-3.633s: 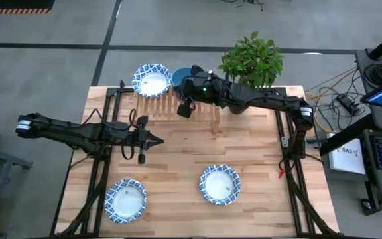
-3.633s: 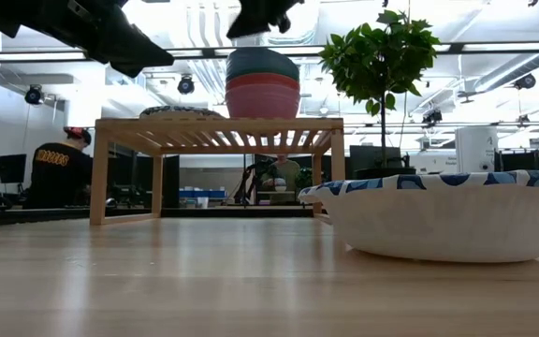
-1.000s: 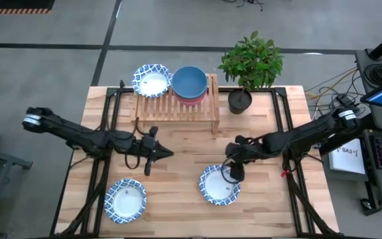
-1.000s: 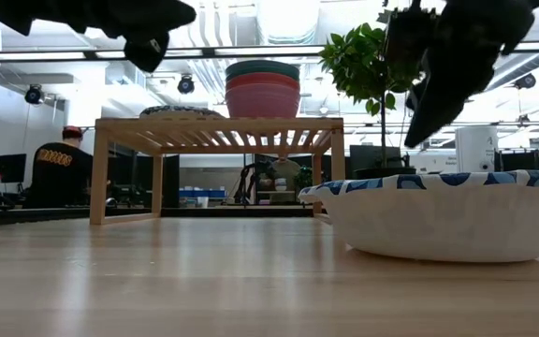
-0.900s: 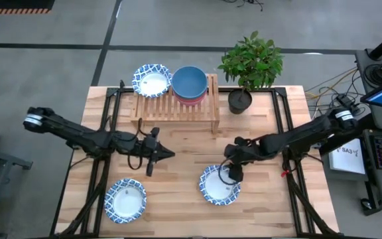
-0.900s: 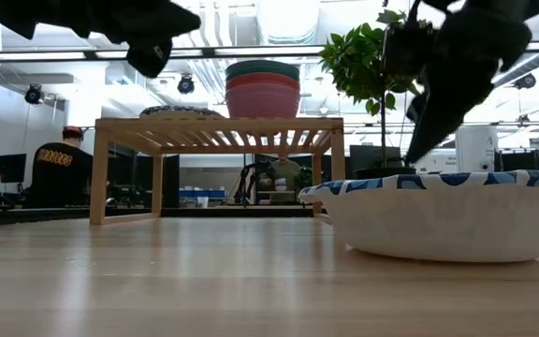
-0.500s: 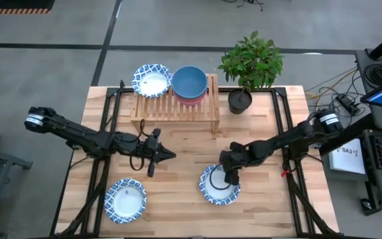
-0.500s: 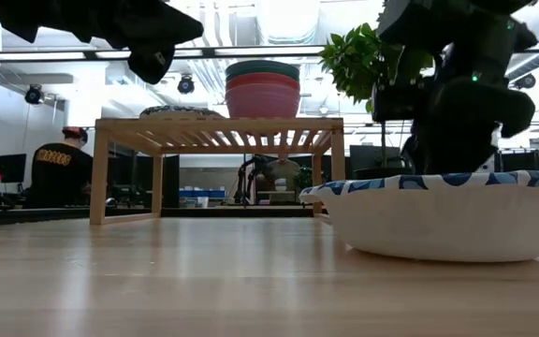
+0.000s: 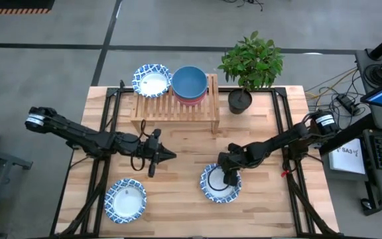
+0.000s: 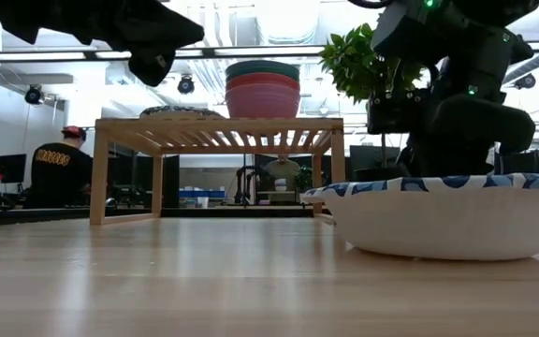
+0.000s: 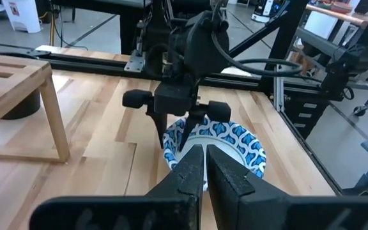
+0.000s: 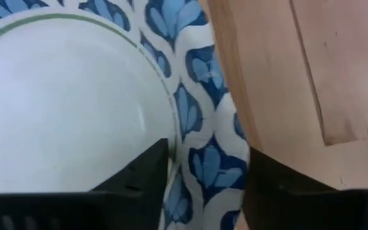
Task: Place and stack bowls onto a shelf
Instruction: Stack the white bowl on the top of the other white bowl on the shelf
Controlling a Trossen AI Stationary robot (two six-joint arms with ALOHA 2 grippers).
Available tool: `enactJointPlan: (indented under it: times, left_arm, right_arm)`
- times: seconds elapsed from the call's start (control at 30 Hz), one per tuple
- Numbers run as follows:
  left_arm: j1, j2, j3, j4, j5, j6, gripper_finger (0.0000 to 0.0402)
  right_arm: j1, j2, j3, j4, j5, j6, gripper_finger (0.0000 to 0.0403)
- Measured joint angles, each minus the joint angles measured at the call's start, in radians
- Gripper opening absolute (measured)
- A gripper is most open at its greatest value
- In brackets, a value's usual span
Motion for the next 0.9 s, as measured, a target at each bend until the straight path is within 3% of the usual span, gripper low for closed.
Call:
enactJointPlan:
  times: [0.3, 0.6, 0.9]
  left_arm:
    - [0.0, 0.018, 0.0, 0.019, -0.019, -0.008, 0.0001]
    - [0.002, 0.059, 0.0, 0.086, -0.124, 0.003, 0.0019]
    - [0.002, 0.128, 0.0, 0.147, -0.163, -0.006, 0.0122]
  right_arm:
    - [0.0, -0.065, 0.006, 0.012, 0.025, -0.073, 0.0018]
    - [0.0, -0.147, 0.07, 0.023, 0.326, -0.233, 0.0013]
    - [0.0, -0.115, 0.09, 0.244, 0.54, -0.424, 0.0013]
